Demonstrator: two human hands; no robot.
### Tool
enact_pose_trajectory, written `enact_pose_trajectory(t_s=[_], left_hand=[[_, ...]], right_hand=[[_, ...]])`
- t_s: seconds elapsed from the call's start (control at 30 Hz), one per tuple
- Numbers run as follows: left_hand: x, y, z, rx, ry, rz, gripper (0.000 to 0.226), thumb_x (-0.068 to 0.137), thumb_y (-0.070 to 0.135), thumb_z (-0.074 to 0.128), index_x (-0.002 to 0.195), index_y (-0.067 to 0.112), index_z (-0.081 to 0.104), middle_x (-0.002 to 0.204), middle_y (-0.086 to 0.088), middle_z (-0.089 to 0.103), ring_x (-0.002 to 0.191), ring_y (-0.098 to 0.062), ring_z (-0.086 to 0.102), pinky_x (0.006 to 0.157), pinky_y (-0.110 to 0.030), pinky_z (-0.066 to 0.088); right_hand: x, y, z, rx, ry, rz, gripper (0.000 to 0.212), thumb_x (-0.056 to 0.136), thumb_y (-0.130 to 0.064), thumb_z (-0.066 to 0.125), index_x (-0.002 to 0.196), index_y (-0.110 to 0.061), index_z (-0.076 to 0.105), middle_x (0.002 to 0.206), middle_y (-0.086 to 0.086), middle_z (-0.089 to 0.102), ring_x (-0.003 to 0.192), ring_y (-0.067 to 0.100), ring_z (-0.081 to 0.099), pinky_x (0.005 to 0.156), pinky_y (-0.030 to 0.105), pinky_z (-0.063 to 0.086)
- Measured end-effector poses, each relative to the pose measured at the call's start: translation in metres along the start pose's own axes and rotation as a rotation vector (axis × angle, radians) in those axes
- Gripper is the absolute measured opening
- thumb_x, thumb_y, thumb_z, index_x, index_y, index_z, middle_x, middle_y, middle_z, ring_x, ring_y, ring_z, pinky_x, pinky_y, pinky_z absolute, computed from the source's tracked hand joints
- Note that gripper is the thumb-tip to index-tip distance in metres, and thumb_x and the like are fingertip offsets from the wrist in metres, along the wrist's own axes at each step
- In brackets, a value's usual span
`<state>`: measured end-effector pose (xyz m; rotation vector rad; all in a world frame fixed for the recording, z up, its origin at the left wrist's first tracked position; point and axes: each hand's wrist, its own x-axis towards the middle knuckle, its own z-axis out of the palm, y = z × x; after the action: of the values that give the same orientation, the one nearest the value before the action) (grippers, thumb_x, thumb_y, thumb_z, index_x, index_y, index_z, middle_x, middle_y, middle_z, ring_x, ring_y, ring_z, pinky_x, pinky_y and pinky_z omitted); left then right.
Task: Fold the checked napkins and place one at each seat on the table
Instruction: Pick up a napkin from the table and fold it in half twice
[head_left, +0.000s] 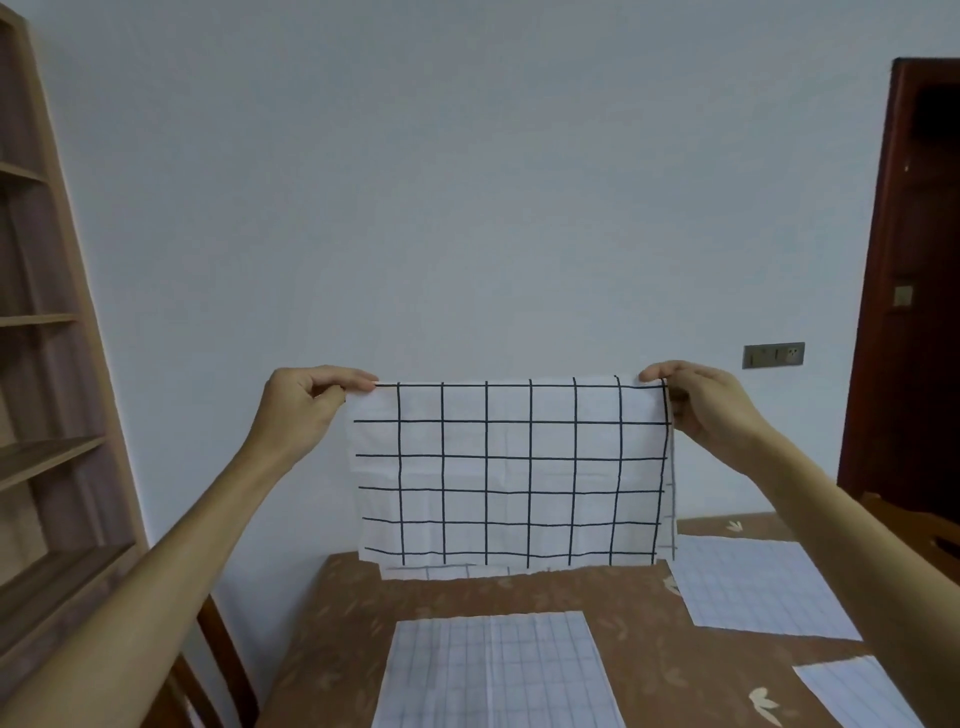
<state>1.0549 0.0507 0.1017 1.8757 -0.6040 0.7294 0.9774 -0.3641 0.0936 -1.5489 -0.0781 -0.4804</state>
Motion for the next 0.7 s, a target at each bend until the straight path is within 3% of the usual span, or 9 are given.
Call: enact_pose_trajectory(t_s=[0.1,0.17,0.2,0.23,0.3,0.37,0.5,0.6,0.7], left_hand=[[-0.005,0.004,0.002,-0.016,0.042,-0.043,0.035,0.09,-0.002,0.052,0.078,0.015,0.08,0.093,0.009,0.079,0.1,-0.004,0.07,0.093,-0.029,0.052],[-0.009,0.006,0.007,0.043,0.057,-0.029,0.021,0.09,0.007,0.064,0.08,0.016,0.08,0.09,0.006,0.079,0.094,-0.007,0.071,0.091,-0.029,0.053],[-0.01,0.007,0.01,0.102,0.039,-0.012,0.011,0.088,0.012,0.071,0.084,0.017,0.079,0.092,0.005,0.077,0.092,-0.01,0.071,0.091,-0.03,0.054],[-0.012,0.008,0.014,0.181,-0.009,0.012,0.007,0.085,0.017,0.076,0.091,0.019,0.078,0.099,0.005,0.074,0.094,-0.012,0.069,0.091,-0.031,0.053],[-0.016,0.009,0.026,0.292,-0.162,0.041,0.036,0.079,0.032,0.082,0.112,0.027,0.07,0.115,0.008,0.065,0.103,-0.01,0.063,0.094,-0.026,0.046],[-0.021,0.016,0.043,0.246,-0.295,0.03,0.059,0.074,0.045,0.083,0.126,0.033,0.059,0.124,0.013,0.061,0.111,-0.004,0.06,0.096,-0.024,0.044],[-0.036,0.037,0.086,-0.043,-0.471,-0.029,0.071,0.07,0.041,0.088,0.133,0.031,0.055,0.123,0.012,0.066,0.111,-0.003,0.064,0.099,-0.028,0.051],[-0.046,0.047,0.112,-0.219,-0.54,-0.087,0.051,0.078,0.027,0.084,0.125,0.021,0.063,0.11,0.004,0.075,0.103,-0.01,0.071,0.092,-0.028,0.055],[-0.055,0.051,0.13,-0.282,-0.453,-0.101,0.017,0.089,0.02,0.075,0.105,0.014,0.074,0.096,0.002,0.079,0.091,-0.009,0.073,0.081,-0.022,0.055]], right_hand=[[-0.001,-0.002,0.004,0.025,-0.05,-0.024,0.043,0.1,-0.013,0.035,0.092,-0.005,0.076,0.105,0.012,0.075,0.088,0.023,0.069,0.084,0.032,0.051],[-0.005,-0.003,0.007,-0.115,-0.021,-0.131,0.023,0.098,-0.017,0.056,0.095,-0.012,0.079,0.083,-0.002,0.072,0.074,0.014,0.061,0.075,0.023,0.046],[-0.007,-0.004,0.009,-0.206,0.006,-0.198,0.012,0.093,-0.016,0.068,0.098,-0.016,0.078,0.068,-0.008,0.059,0.063,0.01,0.05,0.067,0.02,0.04],[-0.008,-0.005,0.012,-0.269,0.016,-0.259,0.016,0.087,-0.013,0.076,0.102,-0.02,0.077,0.061,-0.008,0.042,0.059,0.011,0.039,0.063,0.02,0.035],[-0.01,-0.007,0.023,-0.291,-0.028,-0.349,0.035,0.083,-0.008,0.079,0.113,-0.024,0.073,0.062,-0.007,0.027,0.061,0.013,0.03,0.063,0.024,0.034],[-0.016,-0.012,0.039,-0.314,-0.109,-0.432,0.046,0.084,-0.004,0.077,0.123,-0.025,0.067,0.061,-0.007,0.027,0.06,0.015,0.028,0.062,0.028,0.032],[-0.029,-0.02,0.067,-0.47,-0.226,-0.541,0.054,0.085,-0.004,0.076,0.131,-0.026,0.058,0.054,-0.014,0.043,0.056,0.008,0.036,0.062,0.02,0.035],[-0.037,-0.026,0.079,-0.544,-0.238,-0.605,0.053,0.086,-0.01,0.076,0.13,-0.03,0.057,0.056,-0.013,0.039,0.059,0.009,0.037,0.062,0.019,0.035],[-0.039,-0.029,0.077,-0.557,-0.236,-0.586,0.053,0.087,-0.014,0.075,0.132,-0.032,0.054,0.059,-0.014,0.044,0.063,0.009,0.043,0.066,0.019,0.039]])
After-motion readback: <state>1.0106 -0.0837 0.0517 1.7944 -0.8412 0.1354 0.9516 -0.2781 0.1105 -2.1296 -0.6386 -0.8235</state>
